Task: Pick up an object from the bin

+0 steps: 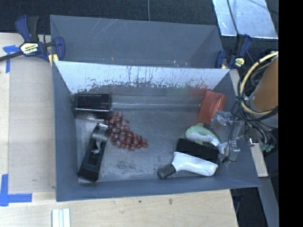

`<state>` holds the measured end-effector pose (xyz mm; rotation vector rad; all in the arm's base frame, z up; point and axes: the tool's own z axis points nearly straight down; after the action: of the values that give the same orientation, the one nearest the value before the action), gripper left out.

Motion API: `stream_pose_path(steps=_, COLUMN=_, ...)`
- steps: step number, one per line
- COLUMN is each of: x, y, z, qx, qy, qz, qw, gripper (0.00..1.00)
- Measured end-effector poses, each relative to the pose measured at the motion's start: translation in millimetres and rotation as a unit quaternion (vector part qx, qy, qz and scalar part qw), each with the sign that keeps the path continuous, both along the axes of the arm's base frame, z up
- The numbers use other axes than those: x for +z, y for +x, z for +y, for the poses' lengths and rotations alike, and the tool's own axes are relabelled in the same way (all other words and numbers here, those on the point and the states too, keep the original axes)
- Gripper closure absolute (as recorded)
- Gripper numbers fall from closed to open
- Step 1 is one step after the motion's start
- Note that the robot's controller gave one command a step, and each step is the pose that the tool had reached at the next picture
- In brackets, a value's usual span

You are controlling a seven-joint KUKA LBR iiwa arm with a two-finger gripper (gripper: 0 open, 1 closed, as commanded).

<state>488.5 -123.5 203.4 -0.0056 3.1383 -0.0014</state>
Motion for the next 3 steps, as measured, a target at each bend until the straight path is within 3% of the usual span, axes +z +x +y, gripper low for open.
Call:
stream_pose_path(steps=1, x=-43, y=10.7, z=11, qx=-0.014, qy=-0.001, qz=-0.0048, qw=0.9999, gripper=0.0)
stream_pose_path(steps=2, x=-83, y=26.3, z=24, qx=0.045, qy=0.0, qz=0.0002, qw=0.999, gripper=0.0)
stream_pose_path(steps=3, x=-89, y=30.6, z=27, qx=0.082, qy=-0.001, qz=-0.0002, qw=0.9966, gripper=0.0)
